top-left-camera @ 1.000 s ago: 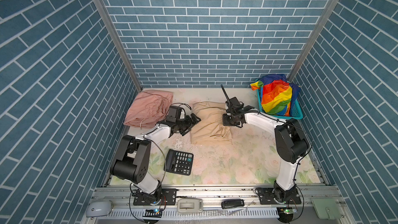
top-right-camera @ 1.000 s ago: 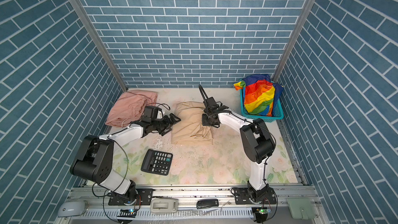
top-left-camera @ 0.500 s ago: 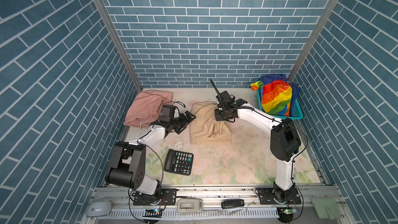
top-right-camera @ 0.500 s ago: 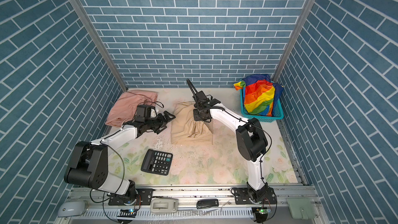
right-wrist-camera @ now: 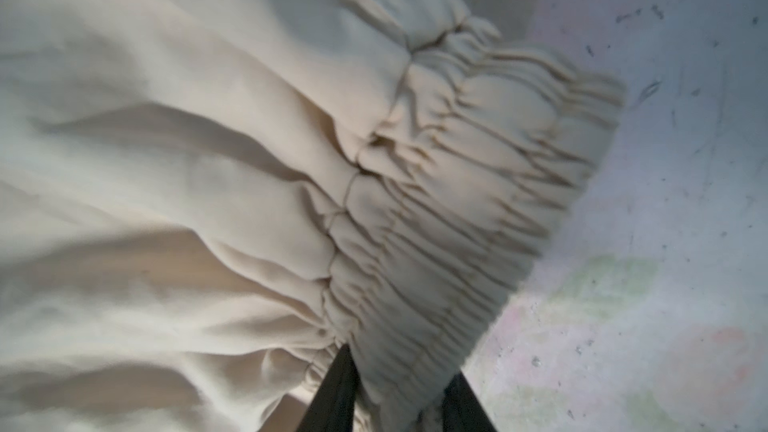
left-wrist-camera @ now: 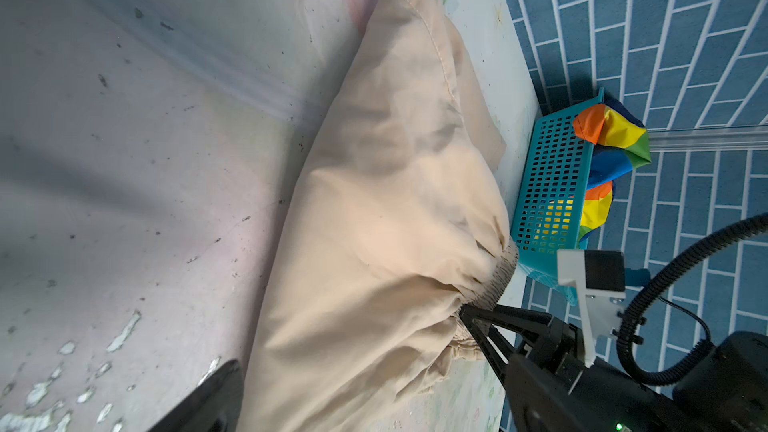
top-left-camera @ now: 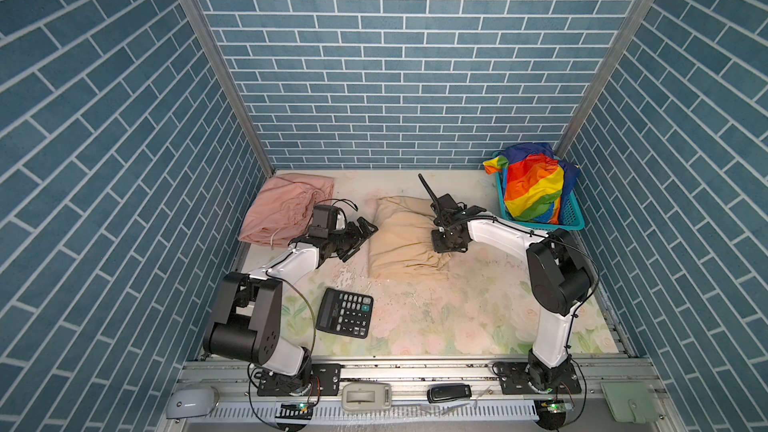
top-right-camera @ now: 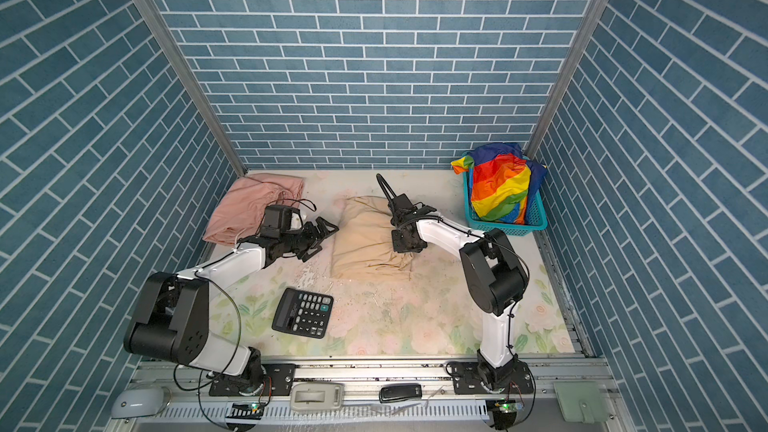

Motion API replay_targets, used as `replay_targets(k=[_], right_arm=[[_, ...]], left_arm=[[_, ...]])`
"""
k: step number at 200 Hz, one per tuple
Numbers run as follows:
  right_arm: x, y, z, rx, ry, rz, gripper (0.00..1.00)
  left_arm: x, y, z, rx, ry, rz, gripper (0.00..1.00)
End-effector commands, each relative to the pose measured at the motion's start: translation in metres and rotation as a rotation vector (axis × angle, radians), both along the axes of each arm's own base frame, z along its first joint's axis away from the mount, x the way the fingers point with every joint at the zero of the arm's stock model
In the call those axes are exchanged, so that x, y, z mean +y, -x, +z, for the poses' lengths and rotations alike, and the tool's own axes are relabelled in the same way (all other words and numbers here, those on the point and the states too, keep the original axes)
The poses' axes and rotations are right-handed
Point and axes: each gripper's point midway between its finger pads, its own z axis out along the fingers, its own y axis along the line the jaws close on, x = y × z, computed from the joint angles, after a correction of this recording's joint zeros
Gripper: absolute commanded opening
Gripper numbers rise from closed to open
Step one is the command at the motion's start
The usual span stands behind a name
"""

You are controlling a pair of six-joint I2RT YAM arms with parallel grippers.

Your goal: Fold and stack the shorts

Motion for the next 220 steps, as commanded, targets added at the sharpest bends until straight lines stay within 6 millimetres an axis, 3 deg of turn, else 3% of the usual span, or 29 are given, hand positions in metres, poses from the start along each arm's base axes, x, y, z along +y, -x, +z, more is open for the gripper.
replay_targets(k=[1,24,92,142,180,200,220], right_arm=[[0.006,-0.006,0.015,-0.030,-0.024,0.007,0.29],[0.008,-0.011,0.018,-0.039,-0.019,0.007,0.27],[0.006,-0.017,0.023,-0.053,0.012,0.013,0.36],[0.010,-0.016,0.014,-0.032,0.005,0.021,0.25],[0.014,-0.016,0.006,-0.016,-0.006,0.025,0.09],[0.026,-0.019,0.018,-0.024,-0.052,0.034,0.00],[0.046,-0.023,0.044,-0.054,-0.105,0.059,0.00]], left_arm=[[0.000,0.002,-0.004,0.008,0.006,-0.007,1.00],[0.000,0.004,-0.004,0.011,0.004,-0.008,1.00],[-0.002,0.001,-0.009,0.018,0.009,-0.011,1.00],[-0.002,0.003,-0.011,0.023,0.009,-0.015,1.00],[-0.003,0.002,-0.010,0.022,0.012,-0.017,1.00],[-0.003,0.001,-0.007,0.018,0.013,-0.018,1.00],[-0.003,0.000,-0.004,0.013,0.009,-0.018,1.00]])
